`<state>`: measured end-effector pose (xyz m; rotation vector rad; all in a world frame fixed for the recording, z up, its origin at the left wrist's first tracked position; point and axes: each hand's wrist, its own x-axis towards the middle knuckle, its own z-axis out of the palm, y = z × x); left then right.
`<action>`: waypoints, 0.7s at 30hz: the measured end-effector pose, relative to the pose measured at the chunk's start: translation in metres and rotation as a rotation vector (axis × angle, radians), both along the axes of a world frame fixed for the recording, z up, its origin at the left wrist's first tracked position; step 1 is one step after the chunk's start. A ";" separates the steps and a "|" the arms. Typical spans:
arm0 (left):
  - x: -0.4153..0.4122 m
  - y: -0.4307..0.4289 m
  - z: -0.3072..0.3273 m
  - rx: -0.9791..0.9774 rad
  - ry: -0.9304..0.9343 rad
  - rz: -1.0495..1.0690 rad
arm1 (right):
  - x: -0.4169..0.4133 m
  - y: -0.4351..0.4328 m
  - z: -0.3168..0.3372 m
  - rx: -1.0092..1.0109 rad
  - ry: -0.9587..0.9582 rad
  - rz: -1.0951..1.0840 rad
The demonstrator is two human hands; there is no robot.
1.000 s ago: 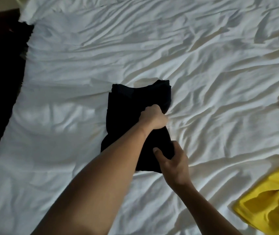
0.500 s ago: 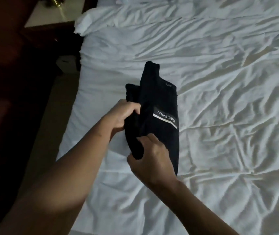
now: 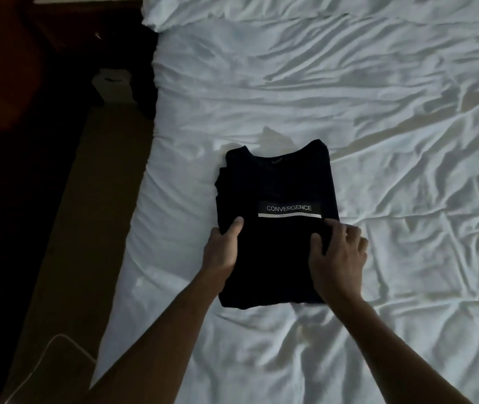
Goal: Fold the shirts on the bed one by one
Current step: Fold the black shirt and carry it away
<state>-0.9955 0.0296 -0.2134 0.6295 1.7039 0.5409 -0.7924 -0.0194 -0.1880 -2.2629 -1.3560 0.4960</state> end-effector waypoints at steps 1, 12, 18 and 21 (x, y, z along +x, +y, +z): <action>0.007 -0.003 -0.001 0.023 0.051 -0.018 | 0.011 0.006 -0.003 -0.145 0.089 -0.098; -0.014 -0.098 0.001 0.151 0.270 -0.110 | 0.013 -0.073 0.001 -0.434 0.526 -0.158; -0.033 -0.098 0.003 0.052 0.388 -0.147 | 0.030 -0.063 0.002 -0.459 0.918 -0.225; -0.022 -0.036 0.012 0.027 0.307 -0.049 | 0.033 -0.002 0.002 -0.358 0.970 -0.293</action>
